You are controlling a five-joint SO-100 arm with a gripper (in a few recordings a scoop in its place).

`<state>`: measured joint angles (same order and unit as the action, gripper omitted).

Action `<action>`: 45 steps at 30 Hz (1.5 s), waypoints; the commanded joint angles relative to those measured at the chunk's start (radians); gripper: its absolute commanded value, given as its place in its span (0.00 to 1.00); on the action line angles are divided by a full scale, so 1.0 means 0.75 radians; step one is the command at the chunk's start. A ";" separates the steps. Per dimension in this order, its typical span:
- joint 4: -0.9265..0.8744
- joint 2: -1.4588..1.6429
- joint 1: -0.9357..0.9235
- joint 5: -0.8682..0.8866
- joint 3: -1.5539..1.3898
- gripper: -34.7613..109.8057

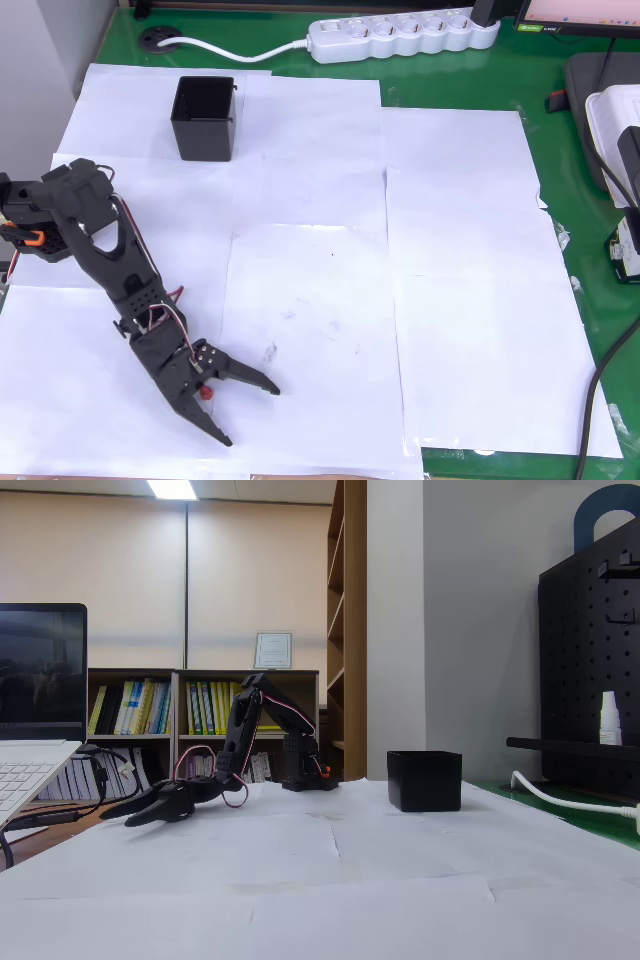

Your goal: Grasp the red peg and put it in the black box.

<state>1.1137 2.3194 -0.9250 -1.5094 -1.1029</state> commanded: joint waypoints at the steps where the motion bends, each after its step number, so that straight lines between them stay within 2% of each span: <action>1: 0.025 -0.231 -0.010 -0.022 0.264 0.50; 9: 0.125 -0.546 -0.004 -0.051 0.802 0.50; 13: 0.147 -0.614 0.002 -0.059 0.927 0.50; 27: -0.006 -0.515 -0.006 -0.074 0.673 0.50; 34: -0.172 -0.464 -0.047 -0.135 0.562 0.51; 45: -0.168 -0.403 -0.045 -0.115 0.513 0.54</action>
<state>0.9863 2.0064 -0.9526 -1.5923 -0.6964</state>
